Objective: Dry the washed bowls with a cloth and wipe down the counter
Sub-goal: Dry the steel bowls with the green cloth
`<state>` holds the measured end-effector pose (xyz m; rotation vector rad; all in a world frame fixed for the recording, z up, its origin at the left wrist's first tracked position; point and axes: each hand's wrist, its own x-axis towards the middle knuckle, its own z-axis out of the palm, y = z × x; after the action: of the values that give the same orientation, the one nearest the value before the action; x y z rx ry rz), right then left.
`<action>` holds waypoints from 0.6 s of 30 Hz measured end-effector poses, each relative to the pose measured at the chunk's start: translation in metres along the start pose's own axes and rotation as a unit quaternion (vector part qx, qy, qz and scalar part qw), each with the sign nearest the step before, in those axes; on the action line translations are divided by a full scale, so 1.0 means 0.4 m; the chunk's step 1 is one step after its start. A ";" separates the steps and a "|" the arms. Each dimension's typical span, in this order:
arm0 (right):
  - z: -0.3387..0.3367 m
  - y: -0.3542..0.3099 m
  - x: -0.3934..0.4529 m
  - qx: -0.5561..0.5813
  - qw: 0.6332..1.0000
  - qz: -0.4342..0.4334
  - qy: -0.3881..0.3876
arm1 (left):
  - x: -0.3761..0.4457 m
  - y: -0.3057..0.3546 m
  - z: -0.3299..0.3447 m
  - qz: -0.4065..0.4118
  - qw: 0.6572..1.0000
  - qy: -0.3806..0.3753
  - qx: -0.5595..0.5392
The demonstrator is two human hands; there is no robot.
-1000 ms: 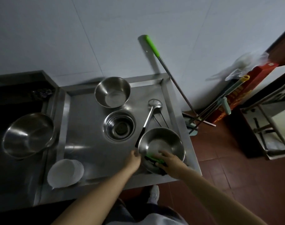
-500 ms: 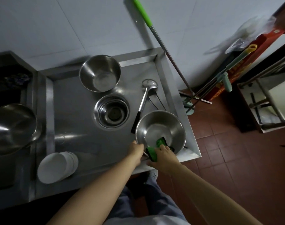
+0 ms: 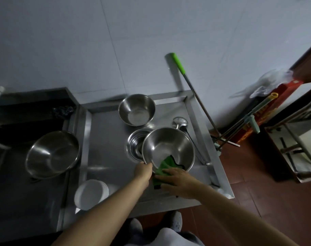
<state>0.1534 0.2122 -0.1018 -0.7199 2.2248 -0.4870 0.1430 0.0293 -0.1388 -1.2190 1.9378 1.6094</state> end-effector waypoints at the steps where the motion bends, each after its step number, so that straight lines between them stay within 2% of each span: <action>1: -0.019 -0.031 0.010 0.049 0.999 0.014 0.000 | 0.004 0.009 -0.026 0.015 1.000 0.006 0.023; 3: -0.044 -0.076 0.040 0.085 0.995 0.035 0.037 | 0.048 0.000 -0.064 0.041 0.998 0.015 0.039; 5: -0.059 -0.102 0.081 -0.007 0.998 0.051 0.048 | 0.038 0.019 -0.104 0.056 0.996 0.020 0.061; 7: -0.056 -0.130 0.120 -0.122 0.991 0.046 0.026 | -0.024 0.060 -0.146 0.077 0.994 0.021 0.071; 8: -0.051 -0.145 0.141 -0.145 0.988 0.056 0.009 | -0.038 0.071 -0.162 0.088 0.993 0.023 0.074; 10: -0.034 -0.183 0.175 -0.156 0.984 0.080 -0.004 | -0.046 0.078 -0.185 0.105 0.992 0.031 0.068; 13: 0.000 -0.225 0.201 -0.149 0.984 0.086 0.041 | -0.060 0.088 -0.221 0.131 0.987 0.040 0.079; 16: 0.011 -0.250 0.195 -0.126 0.987 0.058 0.084 | -0.059 0.095 -0.261 0.146 0.986 0.023 0.071; 18: 0.012 -0.241 0.172 -0.140 0.986 0.029 0.080 | -0.038 0.101 -0.304 0.154 0.986 -0.004 0.065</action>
<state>0.1509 0.0944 -0.0899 -0.7803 2.4893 -0.2109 0.1509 -0.0770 -0.0661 -0.8948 2.2747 1.5931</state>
